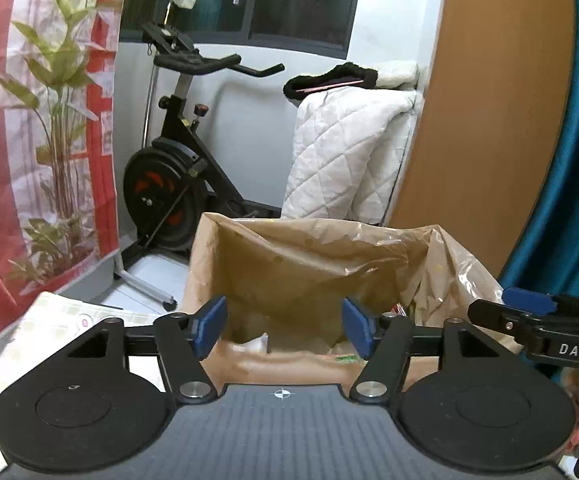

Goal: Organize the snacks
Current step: 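Withdraw both open grippers from the box back to the snack pile, then grasp the panda-printed bread bun packet with the left gripper and lift it, then grasp the gold foil packet with the right gripper while the left gripper holds the bread bun, then carry both packets over the box and open both grippers to drop them, then withdraw both open grippers from the box back to the snack pile, then grasp the yellow chip bag with the right gripper while the left gripper grasps the orange corn-chip bag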

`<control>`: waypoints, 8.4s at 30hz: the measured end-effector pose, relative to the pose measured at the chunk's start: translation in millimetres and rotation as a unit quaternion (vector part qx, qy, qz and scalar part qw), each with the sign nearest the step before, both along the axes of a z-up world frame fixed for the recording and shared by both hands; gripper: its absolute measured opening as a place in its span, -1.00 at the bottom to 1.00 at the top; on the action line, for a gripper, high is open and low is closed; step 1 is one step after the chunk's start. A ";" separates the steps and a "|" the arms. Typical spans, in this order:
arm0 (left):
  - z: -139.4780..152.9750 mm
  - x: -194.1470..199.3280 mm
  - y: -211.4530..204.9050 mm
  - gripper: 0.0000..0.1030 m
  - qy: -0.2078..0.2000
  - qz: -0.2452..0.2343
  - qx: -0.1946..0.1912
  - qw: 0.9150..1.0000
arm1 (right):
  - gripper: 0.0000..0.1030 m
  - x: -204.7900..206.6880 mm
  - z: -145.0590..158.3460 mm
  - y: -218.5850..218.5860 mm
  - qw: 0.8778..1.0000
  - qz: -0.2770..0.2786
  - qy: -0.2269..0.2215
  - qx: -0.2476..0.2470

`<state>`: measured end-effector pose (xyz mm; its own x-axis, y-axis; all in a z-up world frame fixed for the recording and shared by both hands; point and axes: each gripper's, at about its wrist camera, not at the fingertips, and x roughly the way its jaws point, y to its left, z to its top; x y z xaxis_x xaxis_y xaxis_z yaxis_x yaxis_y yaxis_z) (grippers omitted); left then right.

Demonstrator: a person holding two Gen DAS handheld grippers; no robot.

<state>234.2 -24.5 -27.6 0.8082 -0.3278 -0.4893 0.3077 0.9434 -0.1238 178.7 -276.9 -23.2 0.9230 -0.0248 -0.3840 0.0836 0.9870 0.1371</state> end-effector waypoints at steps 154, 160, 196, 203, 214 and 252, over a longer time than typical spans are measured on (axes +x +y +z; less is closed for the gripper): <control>10.4 -10.4 -6.0 0.43 -0.105 0.034 0.041 0.993 | -0.12 -8.4 29.7 4.4 0.993 0.043 -0.089 -0.063; -5.7 43.1 -40.6 0.44 -0.053 0.037 0.059 0.996 | -0.06 33.3 3.2 -7.7 0.998 0.005 -0.029 -0.061; -40.2 -116.5 47.0 0.46 -0.057 0.041 0.029 0.997 | 0.81 -148.7 -54.4 -10.6 0.999 0.013 -0.046 0.003; -65.6 -127.6 57.1 0.45 -0.030 0.062 0.002 0.998 | 0.80 -162.5 -89.4 -17.3 1.000 -0.018 -0.011 -0.017; -101.3 -123.6 46.7 0.43 0.017 0.033 -0.011 0.999 | 0.79 -135.6 -142.7 -13.8 0.994 0.016 0.077 -0.078; -145.3 -113.0 80.4 0.41 0.049 0.118 0.004 0.992 | 0.32 -117.8 -191.3 -43.7 0.999 -0.039 -0.015 -0.005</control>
<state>121.2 55.9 -173.0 0.8101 -0.1304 -0.5715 0.0640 0.9888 -0.1349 60.9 -320.6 -214.5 0.9289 -0.1012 -0.3563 0.1567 0.9790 0.1306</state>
